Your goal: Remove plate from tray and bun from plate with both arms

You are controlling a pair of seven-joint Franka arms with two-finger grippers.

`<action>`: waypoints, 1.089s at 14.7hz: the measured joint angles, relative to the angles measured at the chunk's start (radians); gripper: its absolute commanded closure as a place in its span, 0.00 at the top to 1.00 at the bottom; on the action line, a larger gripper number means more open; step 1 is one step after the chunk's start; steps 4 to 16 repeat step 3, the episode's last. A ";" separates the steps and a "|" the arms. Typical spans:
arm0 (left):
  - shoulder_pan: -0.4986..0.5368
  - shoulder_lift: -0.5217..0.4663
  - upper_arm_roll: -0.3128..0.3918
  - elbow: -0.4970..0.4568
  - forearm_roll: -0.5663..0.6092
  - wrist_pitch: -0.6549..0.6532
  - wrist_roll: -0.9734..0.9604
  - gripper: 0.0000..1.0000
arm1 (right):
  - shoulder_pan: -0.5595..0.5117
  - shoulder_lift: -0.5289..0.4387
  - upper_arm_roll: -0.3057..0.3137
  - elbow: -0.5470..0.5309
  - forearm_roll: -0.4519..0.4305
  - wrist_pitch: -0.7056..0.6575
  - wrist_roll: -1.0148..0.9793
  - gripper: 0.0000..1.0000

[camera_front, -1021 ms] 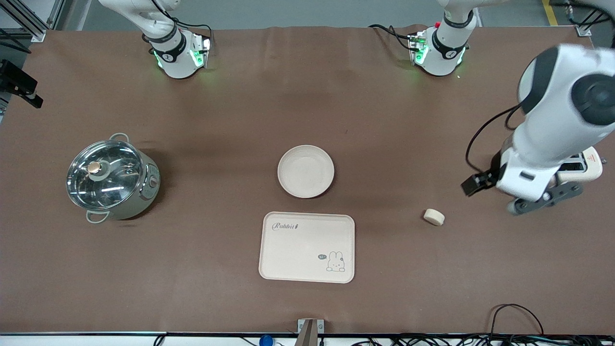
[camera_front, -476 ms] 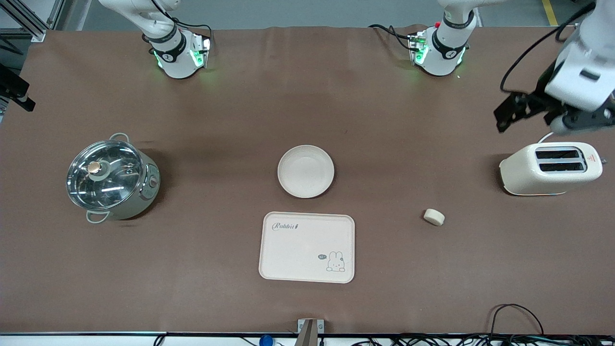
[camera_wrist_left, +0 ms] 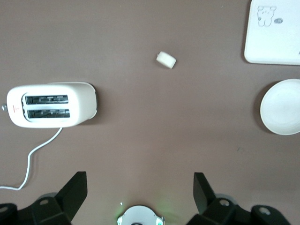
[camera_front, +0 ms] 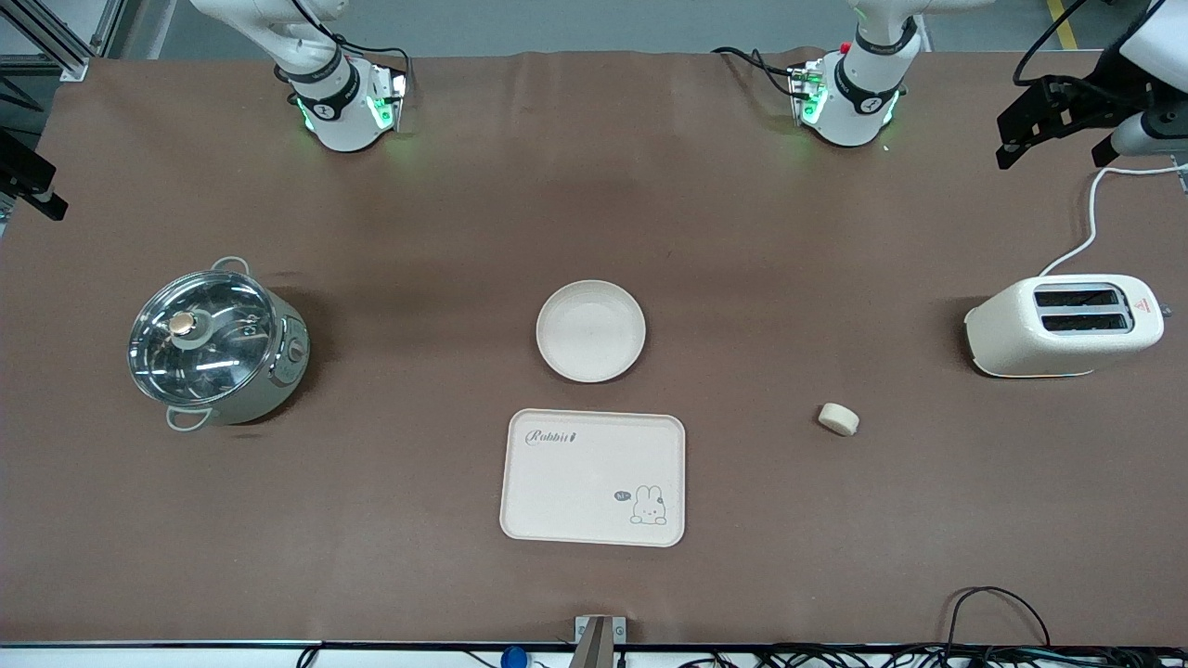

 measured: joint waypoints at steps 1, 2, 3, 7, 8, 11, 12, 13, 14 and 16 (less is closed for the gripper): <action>-0.001 -0.016 -0.001 -0.021 0.000 0.000 0.000 1.00 | 0.000 0.000 0.000 0.000 0.000 -0.001 0.000 1.00; -0.002 -0.026 -0.001 -0.033 0.000 0.000 0.001 1.00 | 0.000 0.000 0.000 0.000 0.000 -0.004 0.000 1.00; -0.002 -0.030 -0.001 -0.037 0.000 0.001 0.003 1.00 | 0.000 0.000 0.000 0.000 0.000 -0.014 0.000 1.00; -0.002 -0.030 -0.001 -0.037 0.000 0.001 0.003 1.00 | 0.000 0.000 0.000 0.000 0.000 -0.014 0.000 1.00; -0.002 -0.030 -0.001 -0.037 0.000 0.001 0.003 1.00 | 0.000 0.000 0.000 0.000 0.000 -0.014 0.000 1.00; -0.002 -0.030 -0.001 -0.037 0.000 0.001 0.003 1.00 | 0.000 0.000 0.000 0.000 0.000 -0.014 0.000 1.00; -0.002 -0.030 -0.001 -0.037 0.000 0.001 0.003 1.00 | 0.000 0.000 0.000 0.000 0.000 -0.014 0.000 1.00; -0.002 -0.030 -0.001 -0.037 0.000 0.001 0.003 1.00 | 0.000 0.000 0.000 0.000 0.000 -0.014 0.000 1.00; -0.002 -0.030 -0.001 -0.037 0.000 0.001 0.003 1.00 | 0.000 0.000 0.000 0.000 0.000 -0.014 0.000 1.00; -0.002 -0.030 -0.001 -0.037 0.000 0.001 0.003 1.00 | 0.000 0.000 0.000 0.000 0.000 -0.014 0.000 1.00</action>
